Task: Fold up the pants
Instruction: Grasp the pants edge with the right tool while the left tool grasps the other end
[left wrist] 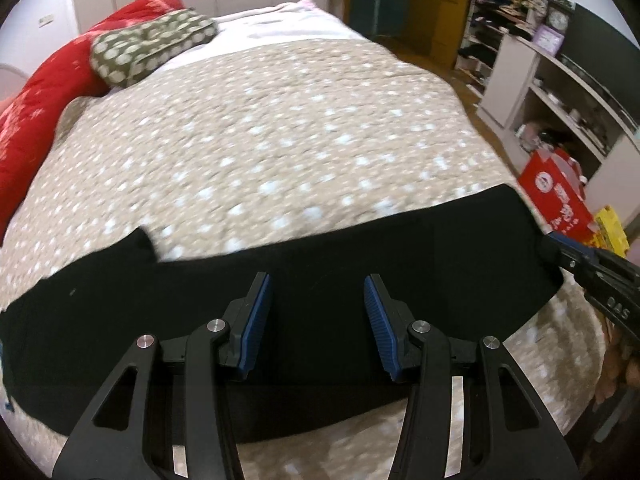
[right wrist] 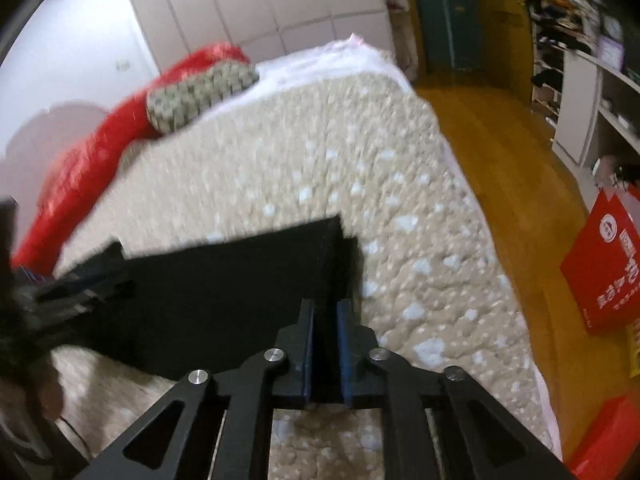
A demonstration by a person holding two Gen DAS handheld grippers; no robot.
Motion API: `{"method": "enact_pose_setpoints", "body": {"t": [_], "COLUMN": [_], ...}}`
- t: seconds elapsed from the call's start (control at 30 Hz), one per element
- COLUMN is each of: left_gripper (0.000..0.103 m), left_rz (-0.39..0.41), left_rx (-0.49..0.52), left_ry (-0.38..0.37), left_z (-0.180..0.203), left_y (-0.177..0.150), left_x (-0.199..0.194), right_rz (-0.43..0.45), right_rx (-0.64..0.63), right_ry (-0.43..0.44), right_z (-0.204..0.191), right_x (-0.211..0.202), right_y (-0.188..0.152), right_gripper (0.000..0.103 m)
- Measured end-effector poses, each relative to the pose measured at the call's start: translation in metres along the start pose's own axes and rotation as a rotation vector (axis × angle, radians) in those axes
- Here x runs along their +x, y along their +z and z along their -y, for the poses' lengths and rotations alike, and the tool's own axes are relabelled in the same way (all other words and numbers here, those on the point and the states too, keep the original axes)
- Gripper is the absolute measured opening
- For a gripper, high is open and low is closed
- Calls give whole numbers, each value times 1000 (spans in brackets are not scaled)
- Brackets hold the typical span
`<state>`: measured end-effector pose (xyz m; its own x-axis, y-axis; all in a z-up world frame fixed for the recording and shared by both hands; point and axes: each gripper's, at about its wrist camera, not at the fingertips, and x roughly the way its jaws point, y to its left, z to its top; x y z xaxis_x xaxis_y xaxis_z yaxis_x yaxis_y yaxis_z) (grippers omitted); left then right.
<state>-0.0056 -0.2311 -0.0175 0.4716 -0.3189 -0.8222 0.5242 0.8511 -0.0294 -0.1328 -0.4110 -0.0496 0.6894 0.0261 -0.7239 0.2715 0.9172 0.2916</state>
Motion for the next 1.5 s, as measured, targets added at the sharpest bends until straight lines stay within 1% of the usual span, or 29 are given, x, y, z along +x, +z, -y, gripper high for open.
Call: {"method": "enact_pose_setpoints", "body": {"t": [0.03, 0.07, 0.13, 0.17, 0.27, 0.37, 0.5, 0.6, 0.67, 0.7, 0.73, 0.8, 0.87, 0.9, 0.93, 0.97, 1.0, 1.1, 1.13, 1.2, 1.23, 1.27, 1.3, 1.33, 1.37, 1.4, 1.47, 1.5], "left_gripper": [47, 47, 47, 47, 47, 47, 47, 47, 47, 47, 47, 47, 48, 56, 61, 63, 63, 63, 63, 61, 57, 45, 38, 35, 32, 30, 29, 29], "left_rz": [-5, -10, -17, -23, -50, -73, -105, -116, -125, -144, -163, -166, -164, -169, -179, -193, -202, -178, -167, -168, -170, -168, -170, -177, -179, -170, -138, -107], "left_rx": [8, 17, 38, 52, 94, 128, 152, 215, 225, 225, 227, 241, 265, 270, 272, 272, 284, 371, 376, 359, 342, 326, 311, 295, 275, 267, 256, 254], "left_ry": [-23, -48, -99, -121, -170, -232, -259, -275, -298, -315, -318, -315, -332, -336, -350, -368, -374, -314, -306, -319, -328, -333, -350, -375, -402, -417, -443, -450], "left_z": [6, 12, 22, 27, 45, 59, 78, 95, 102, 105, 109, 114, 120, 122, 125, 128, 132, 146, 148, 146, 143, 139, 134, 130, 126, 122, 115, 109], "left_y": [5, 9, 17, 22, 33, 44, 57, 66, 71, 75, 77, 77, 76, 75, 75, 74, 73, 67, 65, 67, 69, 72, 73, 75, 78, 79, 83, 86], "left_x": [3, 5, 11, 14, 24, 33, 46, 53, 59, 64, 70, 75, 76, 77, 79, 82, 85, 89, 89, 91, 91, 91, 90, 88, 83, 77, 59, 44], "right_rz": [12, 12, -8, -17, -34, -57, -47, -47, -40, -34, -31, -27, -23, -20, -15, -7, 0, 13, 14, 15, 17, 10, 4, 1, -3, 3, 27, 38], "right_rx": [5, 10, 41, 53, 76, 97, 134, 144, 144, 146, 146, 145, 147, 150, 154, 159, 166, 191, 192, 203, 211, 218, 227, 233, 233, 223, 175, 155], "right_ry": [-15, -7, 64, 80, 120, 120, 159, 174, 182, 189, 197, 207, 222, 227, 232, 237, 240, 240, 239, 244, 265, 275, 284, 306, 319, 314, 317, 320], "right_z": [3, 6, 11, 12, 16, 19, 27, 29, 29, 29, 29, 30, 29, 29, 29, 30, 30, 28, 28, 28, 27, 28, 29, 29, 26, 23, 11, 5], "right_x": [-6, -10, -14, -13, -10, -3, -1, 3, 4, 5, 4, 7, 9, 10, 11, 12, 13, 15, 16, 18, 20, 22, 24, 25, 24, 21, 9, 3], "right_y": [1, 0, -6, -8, -19, -26, -30, -31, -33, -33, -34, -33, -33, -34, -34, -34, -34, -33, -32, -29, -28, -27, -26, -26, -24, -22, -13, -9], "right_gripper": [40, 45, 45, 45, 46, 47, 47, 49, 51, 52, 52, 53, 53, 53, 54, 54, 54, 54, 54, 50, 34, 26, 22, 15, 15, 15, 14, 14]}}
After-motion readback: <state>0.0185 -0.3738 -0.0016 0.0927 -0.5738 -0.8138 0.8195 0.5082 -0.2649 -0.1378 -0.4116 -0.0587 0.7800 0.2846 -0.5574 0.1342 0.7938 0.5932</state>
